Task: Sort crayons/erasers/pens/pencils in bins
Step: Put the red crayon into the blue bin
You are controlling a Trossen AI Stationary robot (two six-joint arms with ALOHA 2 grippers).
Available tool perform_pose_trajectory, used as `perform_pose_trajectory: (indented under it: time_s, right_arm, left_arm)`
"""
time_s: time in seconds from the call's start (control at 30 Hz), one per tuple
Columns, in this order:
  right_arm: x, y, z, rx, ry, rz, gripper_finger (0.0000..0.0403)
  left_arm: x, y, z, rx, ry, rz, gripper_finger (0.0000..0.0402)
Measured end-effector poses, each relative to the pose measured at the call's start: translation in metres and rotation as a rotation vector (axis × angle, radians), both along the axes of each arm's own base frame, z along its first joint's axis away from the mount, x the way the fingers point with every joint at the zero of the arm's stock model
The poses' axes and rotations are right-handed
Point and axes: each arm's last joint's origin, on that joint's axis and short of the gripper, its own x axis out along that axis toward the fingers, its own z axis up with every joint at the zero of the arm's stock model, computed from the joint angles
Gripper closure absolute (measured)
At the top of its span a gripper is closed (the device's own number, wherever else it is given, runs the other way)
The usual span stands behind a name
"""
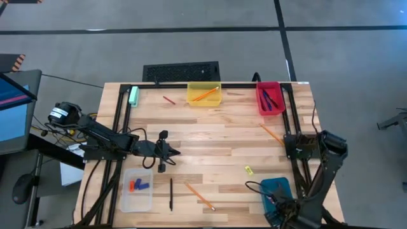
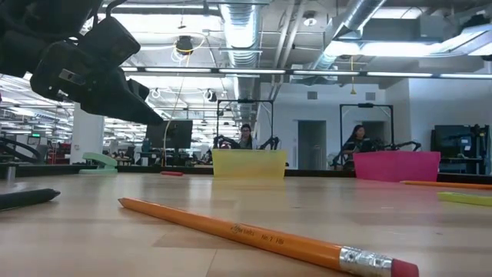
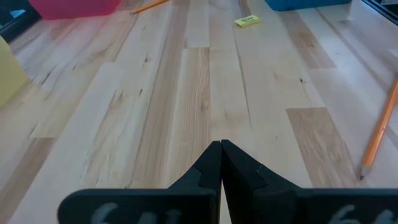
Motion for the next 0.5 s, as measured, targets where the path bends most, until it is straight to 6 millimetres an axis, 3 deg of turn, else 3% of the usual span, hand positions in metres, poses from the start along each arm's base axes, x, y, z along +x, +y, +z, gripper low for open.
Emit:
perform_pose_trajectory:
  time_s: [0.3,0.5]
  right_arm:
    - [0.003,-0.012,-0.049,0.027,0.062,0.018,0.0375]
    - [0.010,-0.022,-0.066,0.062,0.102,0.038,0.0377]
  left_arm:
    - [0.000,0.000,0.000,-0.005,-0.002,0.002,0.0401]
    - [0.001,0.000,0.002,-0.010,-0.018,0.002,0.0401]
